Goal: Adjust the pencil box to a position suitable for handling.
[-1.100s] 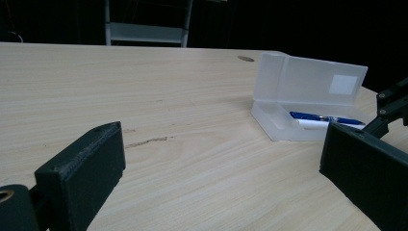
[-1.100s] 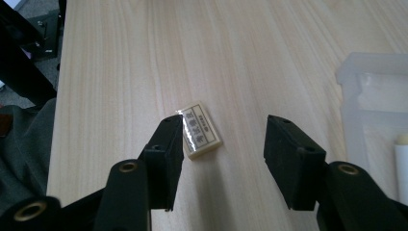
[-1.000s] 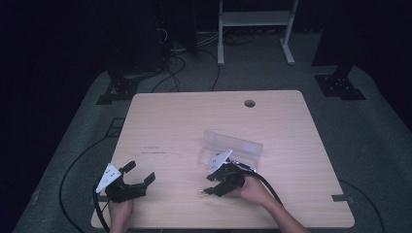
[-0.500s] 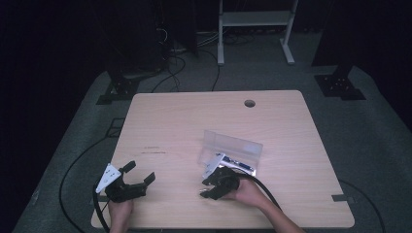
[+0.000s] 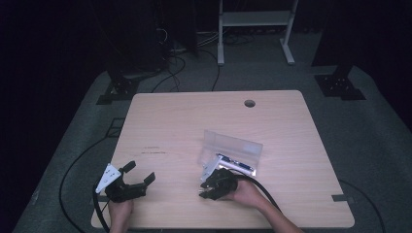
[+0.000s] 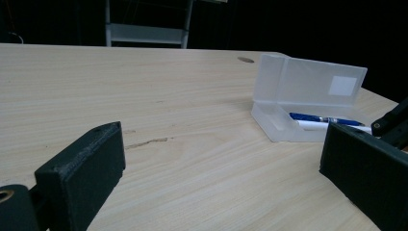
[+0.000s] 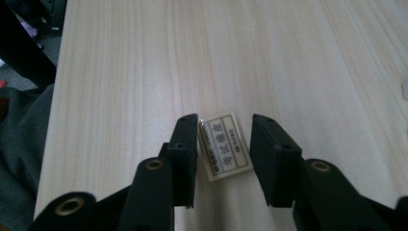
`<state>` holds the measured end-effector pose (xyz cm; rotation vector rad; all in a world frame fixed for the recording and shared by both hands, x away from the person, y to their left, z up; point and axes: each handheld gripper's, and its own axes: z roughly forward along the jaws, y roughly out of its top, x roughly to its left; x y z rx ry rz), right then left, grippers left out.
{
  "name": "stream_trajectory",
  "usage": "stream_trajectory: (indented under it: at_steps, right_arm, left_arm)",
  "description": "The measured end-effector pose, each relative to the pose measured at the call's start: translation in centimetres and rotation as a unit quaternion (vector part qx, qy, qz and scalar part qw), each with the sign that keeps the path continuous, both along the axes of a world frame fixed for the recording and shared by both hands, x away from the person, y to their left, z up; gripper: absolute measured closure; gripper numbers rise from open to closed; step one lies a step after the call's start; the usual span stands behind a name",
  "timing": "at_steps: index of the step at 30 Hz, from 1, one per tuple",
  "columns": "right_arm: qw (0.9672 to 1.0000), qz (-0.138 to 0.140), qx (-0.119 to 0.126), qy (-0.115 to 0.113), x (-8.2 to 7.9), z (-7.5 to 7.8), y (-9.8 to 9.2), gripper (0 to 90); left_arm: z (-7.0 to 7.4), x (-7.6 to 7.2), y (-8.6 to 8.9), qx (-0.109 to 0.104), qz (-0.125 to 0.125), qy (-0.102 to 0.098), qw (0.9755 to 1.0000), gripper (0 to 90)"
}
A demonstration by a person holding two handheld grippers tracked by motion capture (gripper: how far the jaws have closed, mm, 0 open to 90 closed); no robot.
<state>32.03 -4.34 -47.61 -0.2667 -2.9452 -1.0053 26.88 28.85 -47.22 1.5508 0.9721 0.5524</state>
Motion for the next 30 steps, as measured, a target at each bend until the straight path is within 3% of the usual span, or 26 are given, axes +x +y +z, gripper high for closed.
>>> stream_trajectory:
  at_steps: [2, 11, 30]
  right_arm:
    - [1.0000, 0.003, 0.000, -0.002, 0.0, 0.0, 0.0, 66.8]
    - [1.0000, 0.008, -0.002, -0.004, -0.1, 0.1, 0.0, 67.9]
    - [0.9991, -0.026, 0.020, -0.026, 1.5, 2.9, -1.4, 68.0]
  left_arm:
    - [0.0, 0.0, 0.0, 0.000, 0.000, 0.001, 1.0000, 1.1]
    - [0.0, 0.0, 0.0, 0.000, 0.000, 0.000, 1.0000, 1.1]
    - [0.0, 0.0, 0.0, 0.002, 0.000, 0.001, 1.0000, 1.1]
